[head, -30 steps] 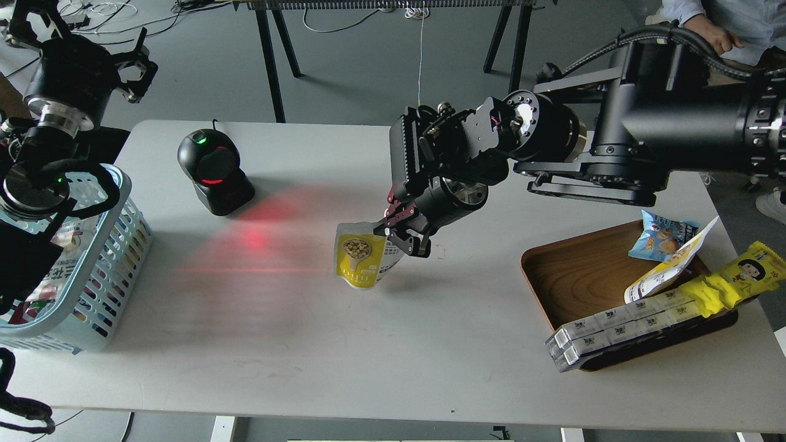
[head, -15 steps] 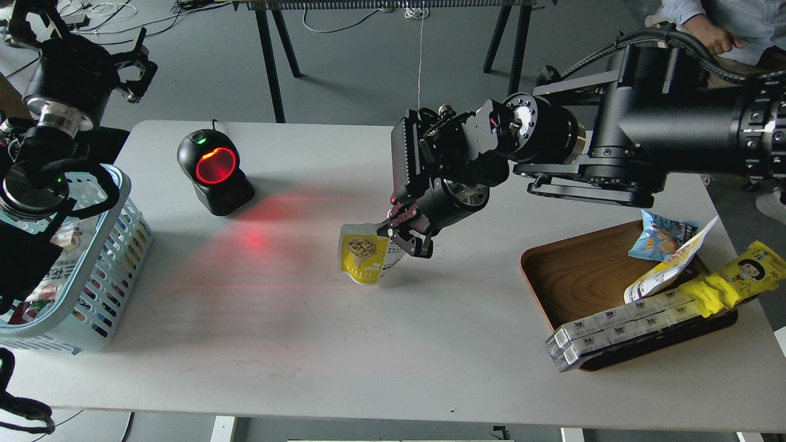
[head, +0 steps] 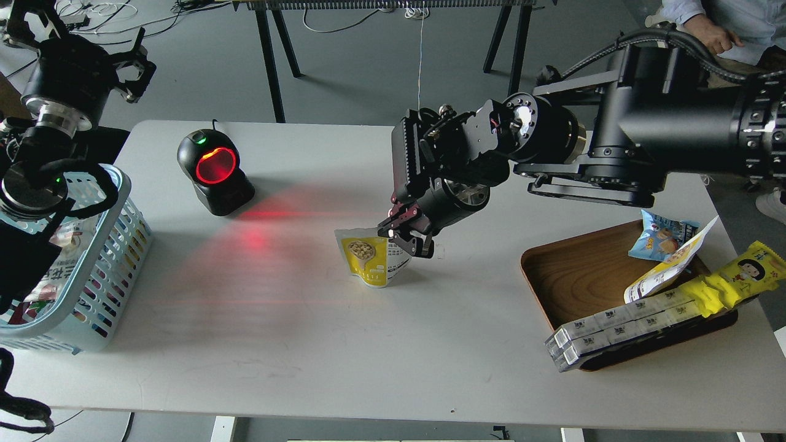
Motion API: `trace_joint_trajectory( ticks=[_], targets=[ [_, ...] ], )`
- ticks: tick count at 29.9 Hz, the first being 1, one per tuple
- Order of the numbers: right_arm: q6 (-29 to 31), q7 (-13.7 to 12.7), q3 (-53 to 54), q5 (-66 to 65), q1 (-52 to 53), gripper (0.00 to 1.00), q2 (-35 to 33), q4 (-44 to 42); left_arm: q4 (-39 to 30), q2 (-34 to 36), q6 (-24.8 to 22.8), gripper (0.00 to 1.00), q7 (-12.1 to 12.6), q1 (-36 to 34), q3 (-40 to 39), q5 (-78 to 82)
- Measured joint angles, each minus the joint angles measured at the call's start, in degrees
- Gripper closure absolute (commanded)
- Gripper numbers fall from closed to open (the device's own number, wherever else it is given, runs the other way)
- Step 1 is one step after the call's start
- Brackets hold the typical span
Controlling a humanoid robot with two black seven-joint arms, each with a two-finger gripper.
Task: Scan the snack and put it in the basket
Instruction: 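Release the pouch upright and retract the right gripper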
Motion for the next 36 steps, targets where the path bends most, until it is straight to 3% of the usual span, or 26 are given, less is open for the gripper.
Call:
trace_joint_trajectory(
  ticks=[3,11,16,24,31,36],
  targets=[
    [0.0,0.0,0.0,0.0,0.15,0.62,-0.04,0.15,0.0,0.02,0.0,0.0,-0.01,0.0,0.0,0.0],
    [-0.22,0.0,0.56,1.7,2.62,0.37,-2.26,1.56,0.0,0.45,0.0,0.0,-0.02,0.0,0.0,0.0],
    [-0.24,0.0,1.57,5.86,4.94,0.13,-7.6,5.02,0.0,0.52,0.0,0.0,0.06,-0.01,0.0,0.0],
    [0.08,0.0,4.93,17.98,3.75,0.06,-21.02,6.75,-0.4,1.87,0.0,0.0,0.14,-0.54,1.27,0.08],
    [0.24,0.0,16.38,27.43,-5.5,0.05,-32.7,6.67,-2.75,3.91,0.0,0.01,2.19,-2.3,2.87,3.7],
    [0.26,-0.02,24.71,38.26,-14.03,0.05,-38.54,5.74,-7.16,7.77,0.0,0.01,2.1,-3.82,3.01,14.51]
  ],
)
